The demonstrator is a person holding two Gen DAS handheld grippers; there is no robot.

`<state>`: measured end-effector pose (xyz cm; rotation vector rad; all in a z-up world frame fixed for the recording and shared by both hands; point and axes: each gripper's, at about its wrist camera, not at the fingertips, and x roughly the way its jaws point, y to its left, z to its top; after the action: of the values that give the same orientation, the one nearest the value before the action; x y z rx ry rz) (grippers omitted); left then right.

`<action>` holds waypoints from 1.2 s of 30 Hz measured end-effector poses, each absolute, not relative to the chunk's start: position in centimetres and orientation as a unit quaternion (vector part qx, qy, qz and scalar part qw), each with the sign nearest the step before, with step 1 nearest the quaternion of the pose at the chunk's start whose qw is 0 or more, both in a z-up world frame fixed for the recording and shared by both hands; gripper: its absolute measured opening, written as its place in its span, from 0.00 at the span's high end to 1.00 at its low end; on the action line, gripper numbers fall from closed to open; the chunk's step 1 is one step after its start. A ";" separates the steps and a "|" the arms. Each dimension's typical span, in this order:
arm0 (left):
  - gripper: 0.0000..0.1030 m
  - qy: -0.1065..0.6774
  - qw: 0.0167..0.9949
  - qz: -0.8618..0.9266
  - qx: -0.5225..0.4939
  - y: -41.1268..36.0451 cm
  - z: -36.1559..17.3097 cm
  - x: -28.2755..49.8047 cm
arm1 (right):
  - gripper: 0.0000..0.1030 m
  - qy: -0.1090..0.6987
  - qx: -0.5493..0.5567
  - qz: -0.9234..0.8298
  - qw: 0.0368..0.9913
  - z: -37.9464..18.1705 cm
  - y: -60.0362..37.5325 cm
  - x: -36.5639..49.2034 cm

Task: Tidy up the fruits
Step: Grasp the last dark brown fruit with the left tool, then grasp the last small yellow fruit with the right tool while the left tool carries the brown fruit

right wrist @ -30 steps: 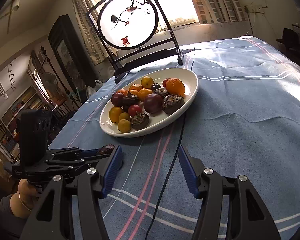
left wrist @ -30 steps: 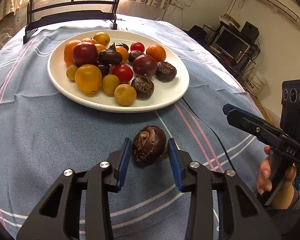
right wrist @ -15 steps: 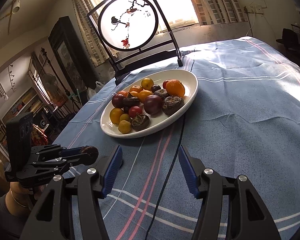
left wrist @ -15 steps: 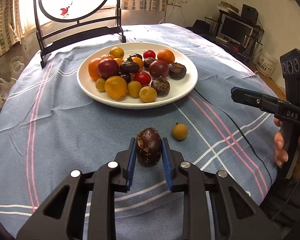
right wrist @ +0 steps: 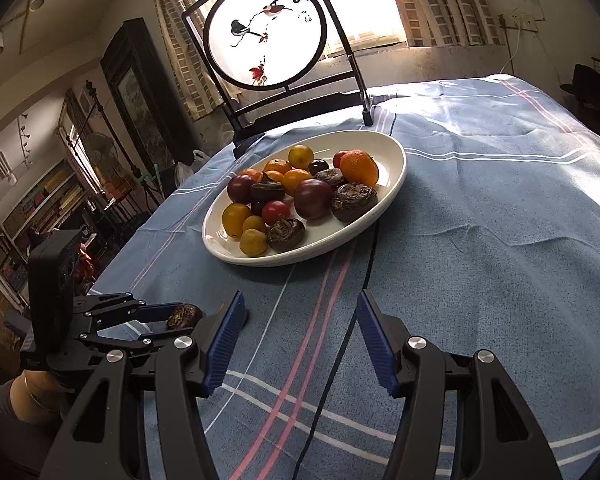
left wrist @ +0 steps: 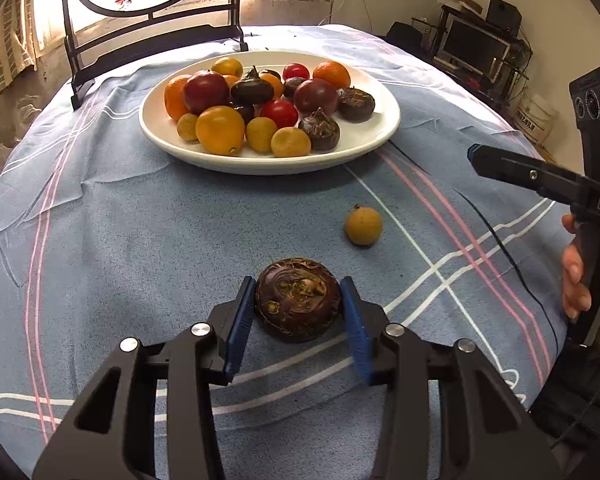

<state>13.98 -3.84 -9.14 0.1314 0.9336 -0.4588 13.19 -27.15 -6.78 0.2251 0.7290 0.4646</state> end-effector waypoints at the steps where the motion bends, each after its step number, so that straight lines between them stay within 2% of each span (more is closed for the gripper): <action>1: 0.60 0.444 0.866 -0.220 0.062 -3.8 -9.1 13.7 | 0.43 0.353 0.105 0.225 0.902 -6.7 -27.0 13.1; 13: 0.60 0.391 0.902 -0.181 0.041 1.4 -4.2 11.0 | 0.44 0.400 -0.091 0.253 0.876 -7.0 -16.0 13.9; 16: 0.60 0.392 0.902 -0.179 0.036 2.2 -4.3 10.6 | 0.77 0.433 -0.092 0.248 0.862 -8.2 -15.1 15.4; 25: 0.59 0.392 0.902 -0.181 0.022 2.7 -4.9 10.8 | 0.78 0.439 -0.068 0.243 0.862 -8.3 -15.9 14.9; 31: 0.59 0.379 0.903 -0.202 0.021 1.2 -4.0 11.5 | 0.78 0.391 -0.001 0.261 0.883 -4.6 -19.5 13.9; 36: 0.59 0.369 0.902 -0.220 0.039 -2.0 -2.4 14.7 | 0.77 0.352 0.035 0.237 0.905 -0.8 -23.2 16.7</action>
<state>14.73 -1.96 -2.39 0.0802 0.7627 -0.4559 16.72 -23.18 -0.79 0.0717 0.7283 0.4906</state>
